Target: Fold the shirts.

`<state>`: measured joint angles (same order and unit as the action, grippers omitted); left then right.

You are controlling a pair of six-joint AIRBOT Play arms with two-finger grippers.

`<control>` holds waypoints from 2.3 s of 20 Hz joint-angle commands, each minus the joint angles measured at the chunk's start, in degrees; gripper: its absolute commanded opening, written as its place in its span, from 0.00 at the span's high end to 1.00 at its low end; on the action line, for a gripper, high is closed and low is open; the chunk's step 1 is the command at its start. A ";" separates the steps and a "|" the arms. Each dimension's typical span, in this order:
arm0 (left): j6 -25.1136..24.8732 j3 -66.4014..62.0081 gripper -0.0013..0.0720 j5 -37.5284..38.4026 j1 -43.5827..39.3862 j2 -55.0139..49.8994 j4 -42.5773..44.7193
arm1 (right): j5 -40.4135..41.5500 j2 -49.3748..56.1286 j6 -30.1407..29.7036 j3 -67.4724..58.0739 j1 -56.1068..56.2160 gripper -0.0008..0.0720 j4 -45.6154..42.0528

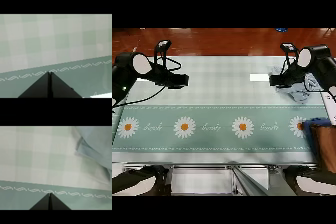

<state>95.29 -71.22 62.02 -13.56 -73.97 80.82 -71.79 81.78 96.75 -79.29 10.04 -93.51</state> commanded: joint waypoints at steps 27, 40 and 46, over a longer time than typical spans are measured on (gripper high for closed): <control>-0.90 0.00 0.61 -25.59 0.83 -1.07 -1.25 | 21.29 3.65 18.58 0.02 -9.86 0.42 -30.84; -1.11 -1.95 0.30 -13.68 5.79 -6.16 -1.25 | 21.18 20.02 -2.93 -0.59 -27.80 0.94 7.52; -3.10 -6.78 0.30 2.86 16.68 3.15 -1.55 | 12.37 11.41 -9.33 -18.40 -23.87 0.95 9.73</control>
<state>92.88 -76.97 57.32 -1.13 -75.57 79.59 -56.47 97.41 90.83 -90.78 -15.51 -85.45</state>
